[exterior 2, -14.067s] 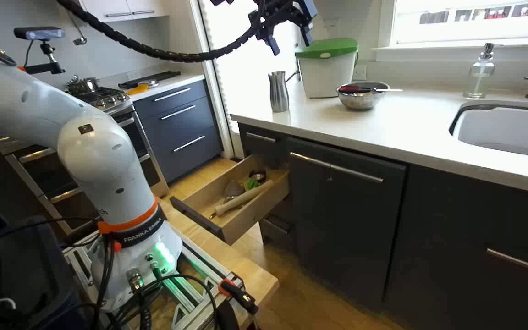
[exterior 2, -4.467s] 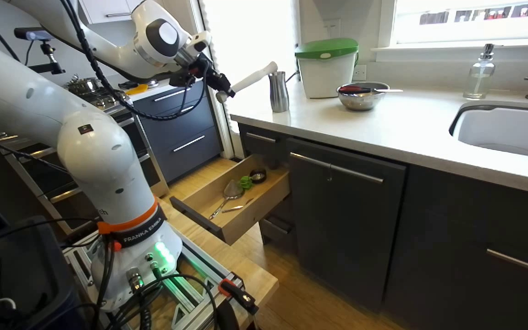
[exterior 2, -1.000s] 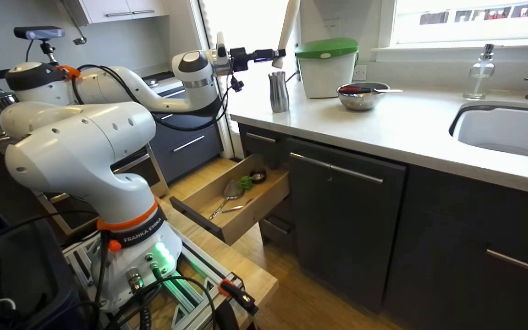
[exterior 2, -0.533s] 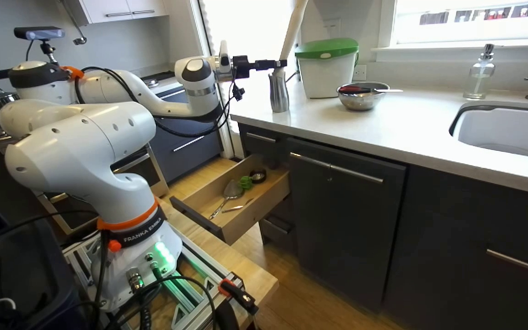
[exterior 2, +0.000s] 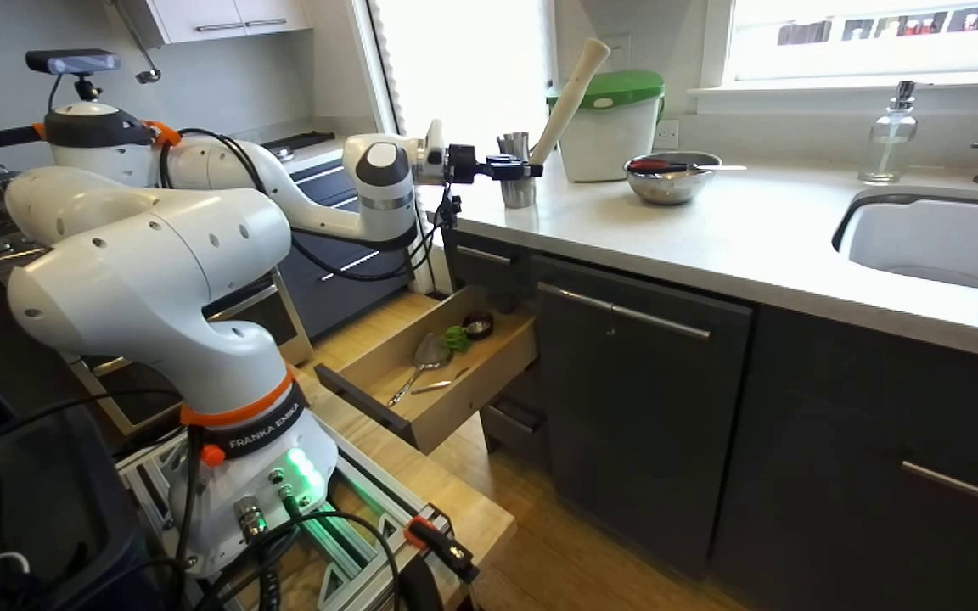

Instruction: Move the pestle from the drawer to the countertop

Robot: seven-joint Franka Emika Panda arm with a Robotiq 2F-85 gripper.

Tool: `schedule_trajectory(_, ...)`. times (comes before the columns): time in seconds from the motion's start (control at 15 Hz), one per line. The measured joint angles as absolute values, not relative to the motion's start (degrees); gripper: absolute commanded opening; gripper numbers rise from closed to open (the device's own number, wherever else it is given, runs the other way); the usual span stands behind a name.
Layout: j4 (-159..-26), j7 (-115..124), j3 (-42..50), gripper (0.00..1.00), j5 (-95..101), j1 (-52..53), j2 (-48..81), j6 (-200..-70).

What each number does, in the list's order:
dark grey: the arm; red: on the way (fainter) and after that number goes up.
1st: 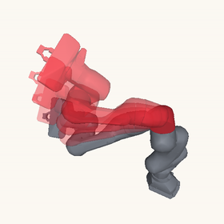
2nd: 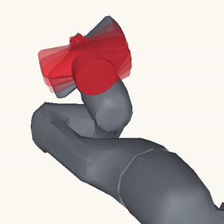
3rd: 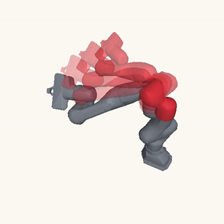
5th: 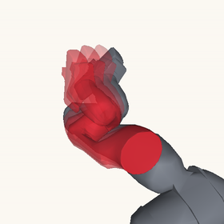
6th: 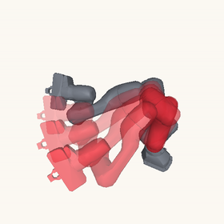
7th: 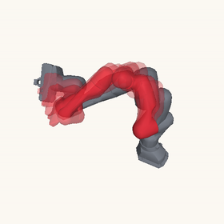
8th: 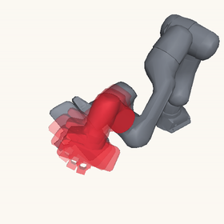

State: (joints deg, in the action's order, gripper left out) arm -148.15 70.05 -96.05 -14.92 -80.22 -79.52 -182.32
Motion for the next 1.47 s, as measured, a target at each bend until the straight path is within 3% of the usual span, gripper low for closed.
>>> schedule_trajectory(0.67,-138.1,66.8,-103.1,0.08,-14.6,-90.3,-69.3,-183.1)
schedule_trajectory(1.47,-133.4,43.6,-104.5,0.08,-12.9,-97.5,-51.5,-183.1)
